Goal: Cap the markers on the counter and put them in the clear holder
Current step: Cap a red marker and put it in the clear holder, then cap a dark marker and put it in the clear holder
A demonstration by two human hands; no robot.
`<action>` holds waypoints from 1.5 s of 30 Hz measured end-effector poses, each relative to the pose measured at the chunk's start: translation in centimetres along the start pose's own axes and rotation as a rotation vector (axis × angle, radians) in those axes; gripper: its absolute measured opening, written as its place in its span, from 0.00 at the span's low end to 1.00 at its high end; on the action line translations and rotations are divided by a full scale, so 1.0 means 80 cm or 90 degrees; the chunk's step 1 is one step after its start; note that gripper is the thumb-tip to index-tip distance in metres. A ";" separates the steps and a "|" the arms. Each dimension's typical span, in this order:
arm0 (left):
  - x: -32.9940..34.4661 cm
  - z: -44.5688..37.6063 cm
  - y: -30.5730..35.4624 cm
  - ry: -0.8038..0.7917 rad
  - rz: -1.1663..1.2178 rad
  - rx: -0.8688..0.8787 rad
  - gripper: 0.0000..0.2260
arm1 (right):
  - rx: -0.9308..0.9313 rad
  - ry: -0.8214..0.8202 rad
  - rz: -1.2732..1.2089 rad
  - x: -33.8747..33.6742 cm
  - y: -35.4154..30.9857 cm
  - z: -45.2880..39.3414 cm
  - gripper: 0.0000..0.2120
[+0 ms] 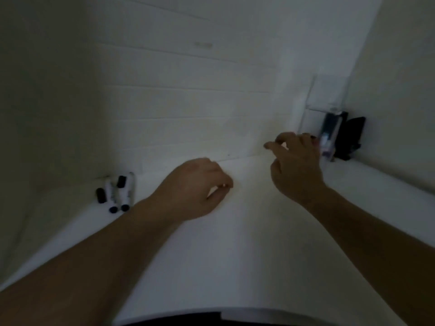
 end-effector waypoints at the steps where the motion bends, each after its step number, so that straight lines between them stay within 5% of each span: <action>1: -0.015 0.001 -0.014 0.015 0.002 -0.041 0.08 | -0.024 -0.012 -0.063 0.010 -0.034 0.002 0.21; 6: -0.100 0.026 -0.100 0.111 -0.048 -0.292 0.10 | -0.153 -0.198 -0.435 0.056 -0.207 0.012 0.17; 10: -0.158 0.078 -0.182 0.216 -0.059 -0.557 0.11 | -0.239 -0.328 -0.526 0.061 -0.304 0.014 0.18; 18: -0.138 0.137 -0.242 0.025 -0.072 -0.761 0.09 | -0.342 -0.401 -0.471 0.045 -0.360 -0.005 0.14; 24: -0.123 0.137 -0.243 -0.074 -0.122 -0.767 0.06 | -0.273 -0.395 -0.226 0.091 -0.287 -0.010 0.17; 28: -0.102 0.135 -0.233 -0.165 -0.132 -0.746 0.01 | -0.144 -0.279 -0.364 0.093 -0.233 -0.003 0.15; 31: -0.094 0.129 -0.226 -0.165 -0.132 -0.721 0.09 | -0.093 -0.220 -0.473 0.086 -0.215 -0.001 0.15; 35: -0.088 0.111 -0.214 -0.078 -0.077 -0.665 0.16 | 0.037 -0.180 -0.555 0.088 -0.188 -0.005 0.15; 45: -0.058 0.072 -0.169 0.120 0.274 -0.535 0.15 | 0.215 -0.135 -0.713 0.102 -0.157 -0.010 0.11</action>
Point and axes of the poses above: each hand's wrist, its own z-axis away from the middle knuckle, its own x-axis out of the palm, y = z × x, the point moved 9 cm from there along -z, towards the middle knuckle, and after that the axes turned 8 degrees about z, right-handed, at the moved point
